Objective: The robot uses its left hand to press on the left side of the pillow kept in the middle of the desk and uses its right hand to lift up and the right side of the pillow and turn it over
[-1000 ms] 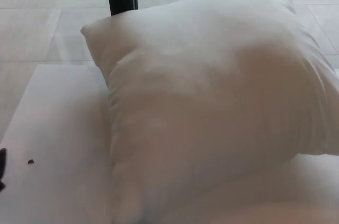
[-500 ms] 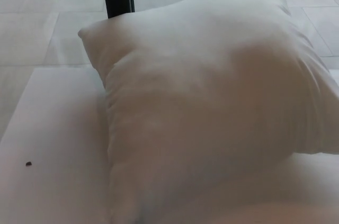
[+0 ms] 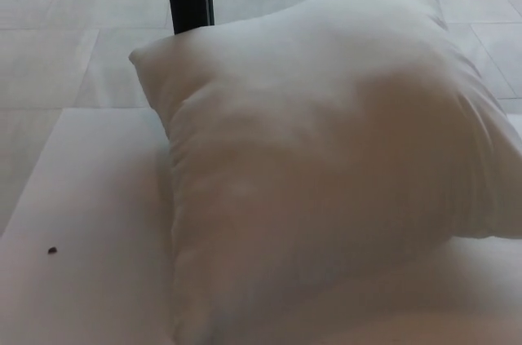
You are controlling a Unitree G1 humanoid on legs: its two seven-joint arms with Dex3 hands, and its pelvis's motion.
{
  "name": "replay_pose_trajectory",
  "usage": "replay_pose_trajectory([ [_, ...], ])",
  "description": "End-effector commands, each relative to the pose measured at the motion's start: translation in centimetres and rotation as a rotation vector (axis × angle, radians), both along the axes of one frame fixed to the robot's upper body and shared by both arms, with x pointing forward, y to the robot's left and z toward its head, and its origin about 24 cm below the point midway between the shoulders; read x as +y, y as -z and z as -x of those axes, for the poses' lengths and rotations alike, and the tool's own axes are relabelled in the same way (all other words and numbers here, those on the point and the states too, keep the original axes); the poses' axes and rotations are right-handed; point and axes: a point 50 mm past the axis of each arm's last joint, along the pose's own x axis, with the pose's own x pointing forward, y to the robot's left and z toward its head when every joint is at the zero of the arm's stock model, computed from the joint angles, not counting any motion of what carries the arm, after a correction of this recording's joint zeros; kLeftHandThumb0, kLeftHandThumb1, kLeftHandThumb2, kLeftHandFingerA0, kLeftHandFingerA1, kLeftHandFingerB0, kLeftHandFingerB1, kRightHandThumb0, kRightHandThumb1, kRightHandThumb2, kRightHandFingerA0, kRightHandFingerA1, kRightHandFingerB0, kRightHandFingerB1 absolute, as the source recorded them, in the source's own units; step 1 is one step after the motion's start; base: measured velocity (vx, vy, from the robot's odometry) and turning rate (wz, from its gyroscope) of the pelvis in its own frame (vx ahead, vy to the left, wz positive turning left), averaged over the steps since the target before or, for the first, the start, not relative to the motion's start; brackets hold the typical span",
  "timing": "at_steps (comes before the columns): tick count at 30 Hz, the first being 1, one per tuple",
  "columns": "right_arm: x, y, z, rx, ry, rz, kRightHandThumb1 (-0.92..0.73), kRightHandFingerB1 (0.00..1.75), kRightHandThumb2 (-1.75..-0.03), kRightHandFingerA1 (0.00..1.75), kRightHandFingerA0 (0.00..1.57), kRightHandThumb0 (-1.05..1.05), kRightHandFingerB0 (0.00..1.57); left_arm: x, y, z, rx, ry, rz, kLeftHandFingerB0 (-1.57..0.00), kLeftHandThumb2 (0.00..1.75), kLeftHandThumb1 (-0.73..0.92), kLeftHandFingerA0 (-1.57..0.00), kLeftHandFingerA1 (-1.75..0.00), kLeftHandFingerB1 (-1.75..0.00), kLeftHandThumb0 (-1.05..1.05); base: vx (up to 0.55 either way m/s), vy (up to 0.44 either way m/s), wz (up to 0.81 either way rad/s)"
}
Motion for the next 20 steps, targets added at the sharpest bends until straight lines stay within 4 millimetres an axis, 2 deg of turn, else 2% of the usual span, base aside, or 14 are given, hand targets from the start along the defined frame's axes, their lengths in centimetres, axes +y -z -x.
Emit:
replay_pose_trajectory([
  [1, -0.5, -0.5, 0.5, 0.126, -0.170, 0.134, -0.80, 0.60, -0.68, 1.46, 0.91, -0.91, 0.08, 1.3, -1.2, 0.8, 0.166, 0.144, -0.068, -0.27, 0.58, 0.57, -0.38, -0.56, -0.36, -0.73, 0.00, 0.000, 0.00],
  [2, -0.4, -0.4, -0.1, 0.110, -0.181, 0.133, -0.78, 0.63, -0.70, 1.64, 0.89, -0.88, 0.10, 1.5, -1.4, 0.6, 0.145, 0.127, -0.062, -0.30, 0.57, 0.56, -0.39, -0.53, -0.35, -0.71, 0.00, 0.000, 0.00],
  [4, -0.4, -0.4, -0.4, 0.099, -0.190, 0.135, -0.78, 0.59, -0.67, 1.48, 0.97, -0.84, 0.17, 1.6, -1.5, 0.5, 0.140, 0.134, -0.053, -0.28, 0.58, 0.56, -0.34, -0.52, -0.36, -0.72, 0.00, 0.000, 0.00],
  [5, -0.4, -0.5, -0.8, 0.098, -0.222, 0.136, -0.79, 0.63, -0.67, 1.48, 0.96, -0.86, 0.15, 1.7, -1.4, 0.0, 0.138, 0.150, -0.041, -0.20, 0.84, 0.48, -0.43, -0.66, -0.44, -0.78, 0.00, 0.000, 0.00],
  [6, -0.5, -0.6, -0.8, 0.099, -0.231, 0.138, -0.79, 0.63, -0.67, 1.48, 0.96, -0.86, 0.15, 1.8, -1.4, -0.4, 0.132, 0.152, -0.039, -0.20, 0.84, 0.48, -0.43, -0.66, -0.44, -0.78, 0.00, 0.000, 0.00],
  [7, -0.5, -0.7, -0.7, 0.099, -0.243, 0.144, -0.79, 0.64, -0.65, 1.41, 0.96, -0.85, 0.18, 1.7, -1.4, -0.5, 0.131, 0.154, -0.035, -0.28, 0.58, 0.57, -0.48, -0.66, -0.35, -0.72, 0.00, 0.000, 0.00],
  [9, -0.4, -0.9, -0.6, 0.115, -0.279, 0.154, -0.79, 0.62, -0.67, 1.48, 0.93, -0.84, 0.18, 1.8, -1.5, -0.9, 0.127, 0.165, -0.020, -0.29, 0.57, 0.56, -0.47, -0.65, -0.36, -0.73, 0.00, 0.000, 0.00],
  [11, -0.4, -0.8, -0.5, 0.116, -0.292, 0.149, -0.77, 0.58, -0.63, 1.15, 0.89, -0.81, 0.33, 2.0, -1.6, -1.4, 0.109, 0.171, -0.007, -0.30, 0.57, 0.55, -0.58, -1.00, -0.40, -0.72, 0.00, 0.000, 0.00],
  [13, -0.2, -0.6, -0.9, 0.097, -0.298, 0.141, -0.77, 0.58, -0.63, 1.15, 0.89, -0.81, 0.33, 2.3, -1.9, -2.3, 0.085, 0.170, -0.010, -0.30, 0.57, 0.55, -0.58, -1.00, -0.40, -0.72, 0.00, 0.000, 0.00],
  [14, -0.2, -0.4, -0.9, 0.126, -0.301, 0.142, -0.78, 0.59, -0.65, 1.40, 0.95, -0.83, 0.23, 2.3, -2.0, -2.5, 0.109, 0.200, -0.032, -0.29, 0.58, 0.59, -0.42, -0.65, -0.40, -0.72, 0.00, 0.000, 0.00],
  [16, -0.2, -0.2, -1.3, 0.112, -0.294, 0.143, -0.76, 0.59, -0.67, 1.53, 0.97, -0.82, 0.22, 2.4, -2.1, -2.8, 0.094, 0.196, -0.031, -0.27, 0.58, 0.59, -0.47, -0.71, -0.40, -0.70, 0.00, 0.000, 0.00],
  [17, -0.2, -0.2, -1.4, 0.088, -0.282, 0.141, -0.74, 0.58, -0.67, 1.59, 1.02, -0.82, 0.23, 2.5, -2.1, -2.9, 0.083, 0.187, -0.025, -0.23, 0.86, 0.46, -0.51, -0.74, -0.50, -0.72, 0.00, 0.000, 0.00],
  [19, -0.2, -0.4, -1.5, 0.084, -0.302, 0.144, -0.76, 0.56, -0.68, 1.56, 0.97, -0.79, 0.22, 2.5, -2.0, -2.9, 0.083, 0.189, -0.027, -0.30, 0.58, 0.58, -0.53, -0.80, -0.39, -0.73, 0.00, 0.000, 0.00],
  [20, -0.2, -0.4, -1.5, 0.084, -0.302, 0.144, -0.76, 0.56, -0.68, 1.56, 0.97, -0.79, 0.22, 2.5, -2.0, -2.9, 0.083, 0.189, -0.027, -0.30, 0.58, 0.58, -0.53, -0.80, -0.39, -0.73, 0.00, 0.000, 0.00],
])
